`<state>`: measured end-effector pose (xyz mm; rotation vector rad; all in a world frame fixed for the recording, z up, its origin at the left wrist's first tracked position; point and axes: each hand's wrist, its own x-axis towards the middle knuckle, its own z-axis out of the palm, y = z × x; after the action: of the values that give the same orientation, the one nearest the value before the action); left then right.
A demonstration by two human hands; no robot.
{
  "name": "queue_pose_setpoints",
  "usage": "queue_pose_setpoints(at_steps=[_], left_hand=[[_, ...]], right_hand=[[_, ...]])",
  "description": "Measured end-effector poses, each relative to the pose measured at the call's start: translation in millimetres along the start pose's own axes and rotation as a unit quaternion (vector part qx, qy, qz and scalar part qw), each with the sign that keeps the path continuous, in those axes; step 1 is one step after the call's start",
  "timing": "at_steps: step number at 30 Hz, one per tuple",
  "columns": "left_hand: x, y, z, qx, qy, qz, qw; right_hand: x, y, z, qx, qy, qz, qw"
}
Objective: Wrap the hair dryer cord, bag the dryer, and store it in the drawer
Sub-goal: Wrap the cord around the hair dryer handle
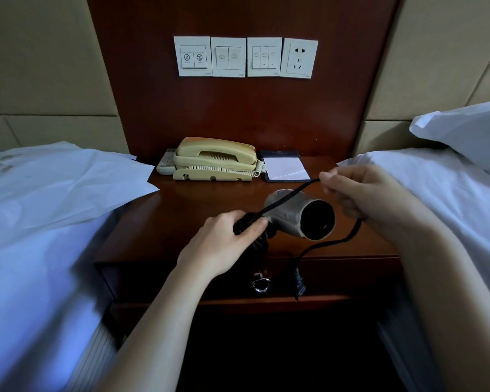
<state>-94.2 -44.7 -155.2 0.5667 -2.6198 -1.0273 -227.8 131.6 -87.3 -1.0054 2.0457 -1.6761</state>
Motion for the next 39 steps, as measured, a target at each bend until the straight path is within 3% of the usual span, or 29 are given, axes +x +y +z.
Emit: queue_pose_setpoints(at_steps=[7,15,20,23,25,28,31,35,39], left_hand=[[-4,11,2,-0.006,-0.07,0.008,0.998],[-9,18,2,-0.027,-0.148,0.004,0.989],[-8,16,2,-0.117,-0.209,-0.009,0.971],[-9,16,3,-0.232,-0.25,0.012,0.94],[-9,16,2,-0.291,-0.241,0.009,0.926],[-8,14,-2,-0.376,-0.211,0.002,0.902],[-6,7,-8,-0.435,-0.179,-0.019,0.883],[0,-5,-14,-0.463,-0.112,-0.054,0.878],[5,-11,-16,-0.483,-0.051,-0.093,0.869]], right_hand=[[4,2,2,-0.006,0.062,-0.098,0.993],[10,13,0,-0.051,0.11,-0.12,0.985],[18,26,-2,-0.091,0.117,-0.127,0.981],[21,37,-2,0.019,0.089,-0.058,0.994],[23,46,-5,0.077,0.088,-0.007,0.993],[25,58,-2,0.022,0.08,0.016,0.996],[25,67,6,0.005,0.023,0.048,0.999],[21,67,15,-0.097,-0.101,0.058,0.988],[11,50,29,-0.258,-0.171,0.018,0.951]])
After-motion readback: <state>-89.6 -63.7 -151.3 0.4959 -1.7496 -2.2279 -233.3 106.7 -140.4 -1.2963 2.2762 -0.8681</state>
